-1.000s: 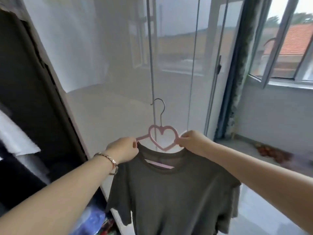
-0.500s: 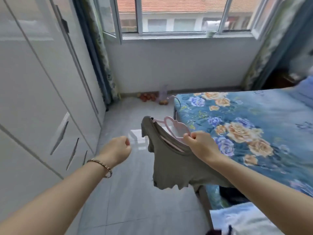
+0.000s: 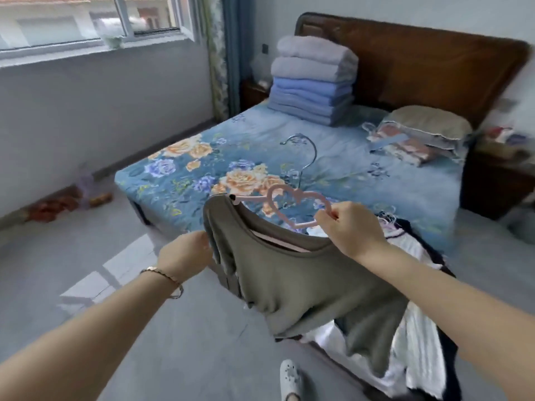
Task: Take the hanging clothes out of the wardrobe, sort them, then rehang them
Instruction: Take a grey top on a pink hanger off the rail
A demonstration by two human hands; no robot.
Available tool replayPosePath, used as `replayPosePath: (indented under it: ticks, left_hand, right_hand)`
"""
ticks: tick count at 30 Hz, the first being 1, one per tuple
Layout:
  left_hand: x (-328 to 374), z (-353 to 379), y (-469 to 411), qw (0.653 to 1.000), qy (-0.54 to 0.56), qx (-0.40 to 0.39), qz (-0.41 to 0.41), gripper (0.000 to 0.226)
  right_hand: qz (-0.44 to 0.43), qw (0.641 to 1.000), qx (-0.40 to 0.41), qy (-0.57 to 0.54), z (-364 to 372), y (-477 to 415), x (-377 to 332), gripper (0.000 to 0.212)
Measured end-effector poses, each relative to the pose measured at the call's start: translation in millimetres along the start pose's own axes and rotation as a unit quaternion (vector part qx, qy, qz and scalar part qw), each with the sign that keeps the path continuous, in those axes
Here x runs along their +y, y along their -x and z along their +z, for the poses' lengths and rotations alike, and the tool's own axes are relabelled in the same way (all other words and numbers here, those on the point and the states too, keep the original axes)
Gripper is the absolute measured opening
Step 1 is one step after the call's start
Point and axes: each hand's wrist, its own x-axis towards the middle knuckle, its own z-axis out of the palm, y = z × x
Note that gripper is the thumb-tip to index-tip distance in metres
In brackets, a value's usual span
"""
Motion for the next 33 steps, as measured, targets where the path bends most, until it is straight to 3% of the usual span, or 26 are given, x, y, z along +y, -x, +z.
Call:
replayPosePath:
  ticks: [9,15,20,26,28,33]
  left_hand:
    - [133,25,-48,0.986,-0.022,-0.045,0.159,0.026]
    - [214,45,-92,0.979,-0.061,-0.067,0.182,0.026]
    - [277,85,-153,0.981,-0.067,-0.064,0.169,0.023]
    - [354,144,-230,0.983,-0.064,-0.132,0.108,0.022]
    - [375,167,-252,0.983,-0.069,-0.148,0.089,0.021]
    - [407,222,-299,0.979,-0.077,-0.187,0.034,0.026]
  right_hand:
    - [0.156,0.977,0.143,0.023,-91,-18,112,0.051]
    - [0.220,0.960,0.158,0.073,-121,-76,214,0.048]
    - [0.251,0.960,0.089,0.086,-97,-148,326,0.043]
    - [0.267,0.961,-0.059,0.031,-12,-221,467,0.041]
    - [0.256,0.960,-0.094,0.061,23,-236,506,0.038]
    - [0.294,0.921,-0.215,0.136,94,-260,577,0.043]
